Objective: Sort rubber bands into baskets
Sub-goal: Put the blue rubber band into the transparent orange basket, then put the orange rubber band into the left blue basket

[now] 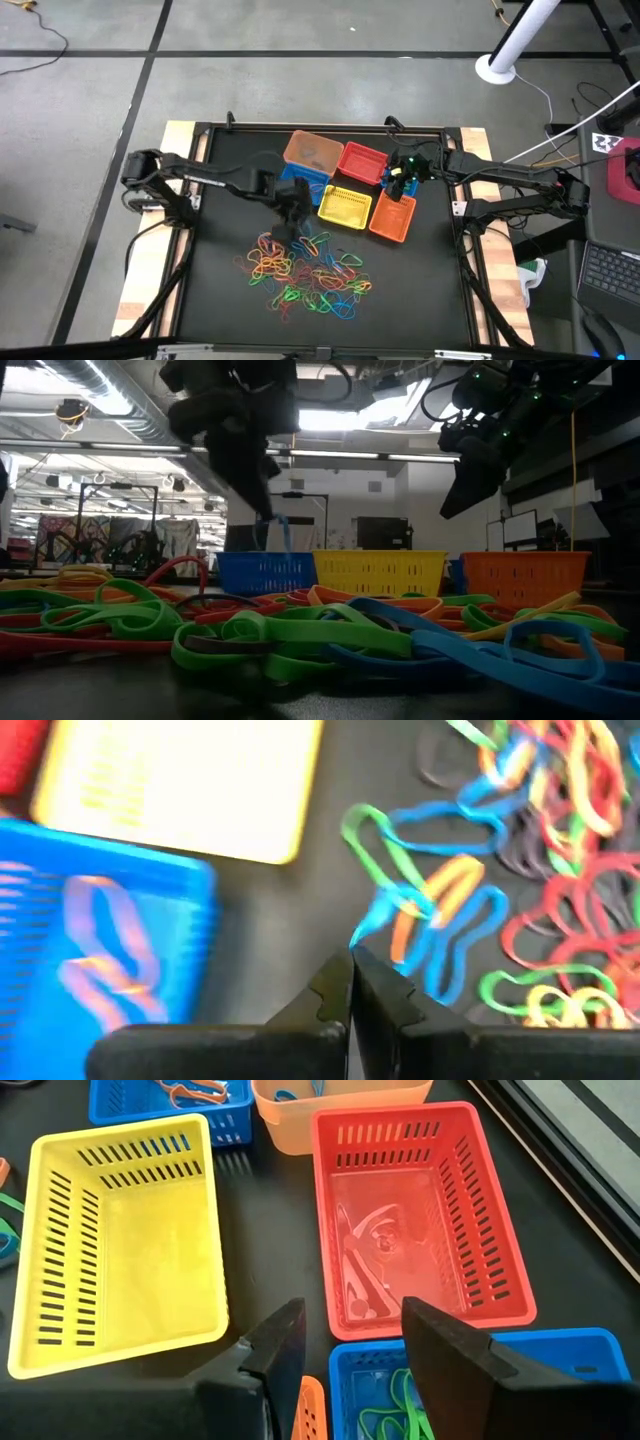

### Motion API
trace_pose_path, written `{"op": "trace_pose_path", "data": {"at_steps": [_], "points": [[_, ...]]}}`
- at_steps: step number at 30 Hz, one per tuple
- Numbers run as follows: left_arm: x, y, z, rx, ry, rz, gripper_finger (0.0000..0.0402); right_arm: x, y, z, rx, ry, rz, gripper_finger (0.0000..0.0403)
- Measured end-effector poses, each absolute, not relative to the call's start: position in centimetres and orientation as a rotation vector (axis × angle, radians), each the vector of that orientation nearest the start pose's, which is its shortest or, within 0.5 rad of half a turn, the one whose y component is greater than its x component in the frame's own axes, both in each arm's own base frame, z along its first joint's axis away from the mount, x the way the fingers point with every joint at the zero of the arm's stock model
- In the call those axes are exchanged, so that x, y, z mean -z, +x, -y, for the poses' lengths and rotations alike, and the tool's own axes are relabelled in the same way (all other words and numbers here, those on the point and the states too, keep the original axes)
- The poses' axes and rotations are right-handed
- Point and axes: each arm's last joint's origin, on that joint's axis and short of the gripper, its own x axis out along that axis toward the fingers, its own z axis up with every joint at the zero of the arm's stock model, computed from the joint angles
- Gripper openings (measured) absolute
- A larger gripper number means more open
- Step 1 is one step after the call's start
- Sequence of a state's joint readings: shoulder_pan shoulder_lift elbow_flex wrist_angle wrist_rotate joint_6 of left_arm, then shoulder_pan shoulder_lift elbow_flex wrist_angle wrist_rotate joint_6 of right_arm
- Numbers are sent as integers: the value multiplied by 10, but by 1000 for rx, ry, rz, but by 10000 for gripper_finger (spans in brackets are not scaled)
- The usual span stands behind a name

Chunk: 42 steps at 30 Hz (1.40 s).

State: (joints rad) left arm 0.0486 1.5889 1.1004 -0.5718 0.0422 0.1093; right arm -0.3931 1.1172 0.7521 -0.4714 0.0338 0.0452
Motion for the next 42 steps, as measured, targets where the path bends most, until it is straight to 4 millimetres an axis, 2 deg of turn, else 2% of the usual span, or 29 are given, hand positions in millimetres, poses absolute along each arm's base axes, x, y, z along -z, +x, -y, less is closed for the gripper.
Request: {"op": "trace_pose_path", "data": {"at_steps": [5, 10, 15, 22, 26, 29, 36, 42], "points": [[-246, 312, -44, -83, 86, -914, 1, -238, 202, 85, 421, 192, -819, 168], [-262, 313, -83, -232, 152, -758, 1, -238, 202, 85, 421, 192, -817, 168], [-271, 311, -121, -327, 252, -651, 1, -238, 202, 85, 421, 192, -817, 168], [-275, 296, -161, -460, 238, -619, 1, -238, 202, 85, 420, 192, -817, 168], [-274, 290, -173, -510, 182, -619, 10, -238, 203, 85, 421, 192, -816, 168], [-272, 287, -178, -548, 130, -615, 35, -238, 203, 85, 421, 192, -816, 168], [-269, 287, -181, -572, 65, -609, 103, -238, 203, 85, 421, 192, -815, 168], [-269, 288, -180, -602, -41, -578, 121, -238, 203, 85, 421, 192, -815, 168]]}}
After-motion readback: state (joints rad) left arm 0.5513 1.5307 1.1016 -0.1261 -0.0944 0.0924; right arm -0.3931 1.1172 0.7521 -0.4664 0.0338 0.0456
